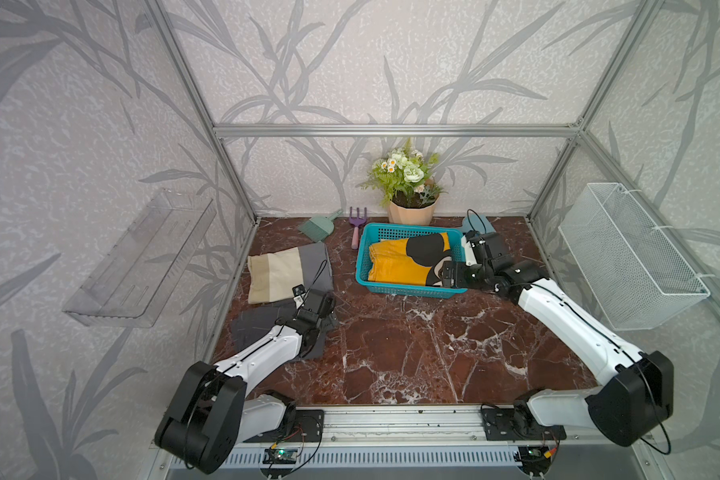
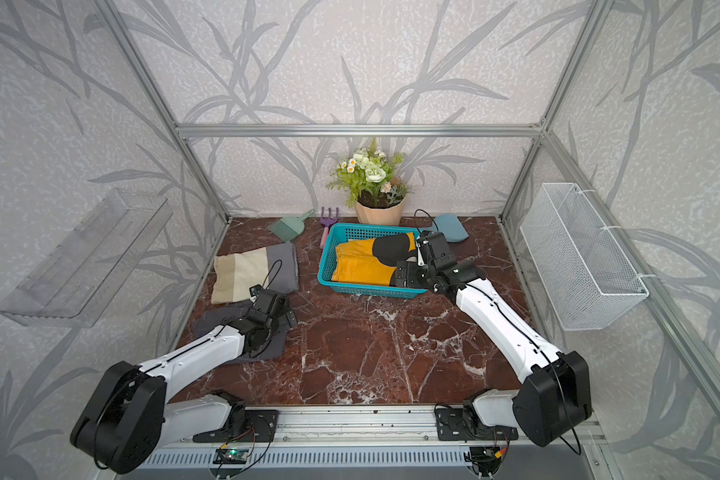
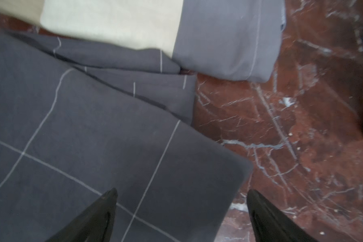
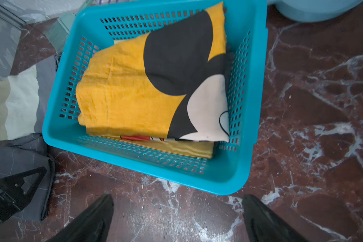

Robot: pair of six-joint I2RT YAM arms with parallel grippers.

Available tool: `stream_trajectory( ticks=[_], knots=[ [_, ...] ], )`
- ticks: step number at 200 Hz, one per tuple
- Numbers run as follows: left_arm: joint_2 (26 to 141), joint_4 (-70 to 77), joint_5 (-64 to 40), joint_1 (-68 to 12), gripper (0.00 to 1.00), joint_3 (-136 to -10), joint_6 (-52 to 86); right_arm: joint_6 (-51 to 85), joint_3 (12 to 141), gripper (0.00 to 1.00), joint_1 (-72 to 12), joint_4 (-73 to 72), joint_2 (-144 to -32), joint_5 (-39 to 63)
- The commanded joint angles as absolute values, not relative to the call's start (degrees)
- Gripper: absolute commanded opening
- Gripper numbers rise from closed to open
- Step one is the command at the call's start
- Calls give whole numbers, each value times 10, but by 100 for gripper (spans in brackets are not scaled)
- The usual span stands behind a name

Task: Put the folded pillowcase in the basket
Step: Move the pillowcase to the center of the board.

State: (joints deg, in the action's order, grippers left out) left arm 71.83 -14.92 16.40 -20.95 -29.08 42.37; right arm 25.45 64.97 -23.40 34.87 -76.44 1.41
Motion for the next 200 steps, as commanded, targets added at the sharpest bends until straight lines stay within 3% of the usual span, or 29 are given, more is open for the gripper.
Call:
stream_trajectory(
  ticks=[1, 12, 22, 47, 55, 86, 121, 162, 200],
  knots=[
    [755, -137, 152, -210, 96, -277, 443, 275, 633, 99, -236, 351, -731, 20],
    [773, -127, 133, -210, 90, -276, 442, 276, 623, 99, -237, 352, -725, 21],
    [786, -120, 121, -210, 77, -276, 440, 276, 614, 99, -237, 354, -718, 20],
    [788, -116, 106, -211, 14, -273, 433, 277, 600, 99, -237, 363, -706, 19],
    [782, -116, 96, -211, 0, -271, 430, 277, 598, 99, -237, 367, -702, 18],
    [766, -104, 19, -232, 0, -267, 433, 278, 601, 99, -237, 382, -684, 15],
    [753, -85, -7, -345, 0, -273, 493, 285, 605, 99, -237, 396, -674, 29],
    [796, -5, -23, -479, 19, -292, 572, 305, 574, 99, -237, 399, -649, 53],
    [878, 37, -48, -526, 39, -357, 565, 332, 527, 99, -236, 385, -603, 76]
  ],
)
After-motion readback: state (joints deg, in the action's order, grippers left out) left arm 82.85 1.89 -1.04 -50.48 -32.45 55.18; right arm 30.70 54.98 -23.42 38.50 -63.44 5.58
